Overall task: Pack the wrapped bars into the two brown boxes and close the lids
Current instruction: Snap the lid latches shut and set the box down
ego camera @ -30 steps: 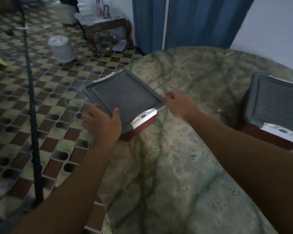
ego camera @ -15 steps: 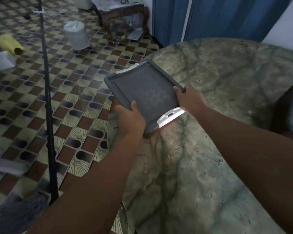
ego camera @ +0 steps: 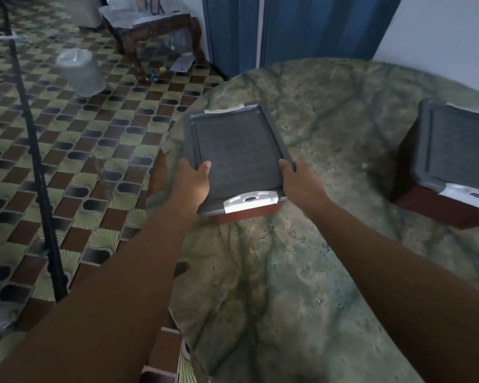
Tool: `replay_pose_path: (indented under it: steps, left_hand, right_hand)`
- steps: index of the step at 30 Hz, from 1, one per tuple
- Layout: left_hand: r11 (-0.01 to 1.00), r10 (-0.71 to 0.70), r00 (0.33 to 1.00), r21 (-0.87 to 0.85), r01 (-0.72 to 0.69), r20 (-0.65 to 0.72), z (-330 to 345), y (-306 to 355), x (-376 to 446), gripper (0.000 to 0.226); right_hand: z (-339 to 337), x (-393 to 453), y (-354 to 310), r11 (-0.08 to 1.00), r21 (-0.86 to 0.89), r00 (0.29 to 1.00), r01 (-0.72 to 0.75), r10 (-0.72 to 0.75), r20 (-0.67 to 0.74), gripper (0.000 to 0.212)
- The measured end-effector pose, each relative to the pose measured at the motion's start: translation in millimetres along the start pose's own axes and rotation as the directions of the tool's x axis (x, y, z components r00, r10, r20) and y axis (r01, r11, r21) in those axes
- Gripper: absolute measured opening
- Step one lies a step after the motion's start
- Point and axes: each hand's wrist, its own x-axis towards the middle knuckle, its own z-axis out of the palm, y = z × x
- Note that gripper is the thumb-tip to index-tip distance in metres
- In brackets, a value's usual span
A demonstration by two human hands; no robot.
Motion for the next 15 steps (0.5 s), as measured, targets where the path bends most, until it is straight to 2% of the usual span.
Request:
replay_pose_path:
  steps: [4, 11, 15]
  left_hand:
    - [0.998, 0.062, 0.996, -0.03, -0.061, 0.061, 31, 3, -12, 0.051]
    - [0.976, 0.207, 0.963, 0.025, -0.215, 0.173, 80, 27, -30, 0.044]
    - [0.955, 0.267, 0.94, 0.074, -0.288, 0.214, 102, 45, -30, 0.039]
  right_hand:
    - [-22, -21, 30, 0.996, 0.034, 0.993, -0.086, 0.089, -0.081, 0.048]
    - [-61, -56, 69, 0.97, 0.148, 0.943, -0.195, 0.226, -0.244, 0.041]
    - [-73, -65, 80, 0.953, 0.209, 0.914, -0.22, 0.276, -0.296, 0.046]
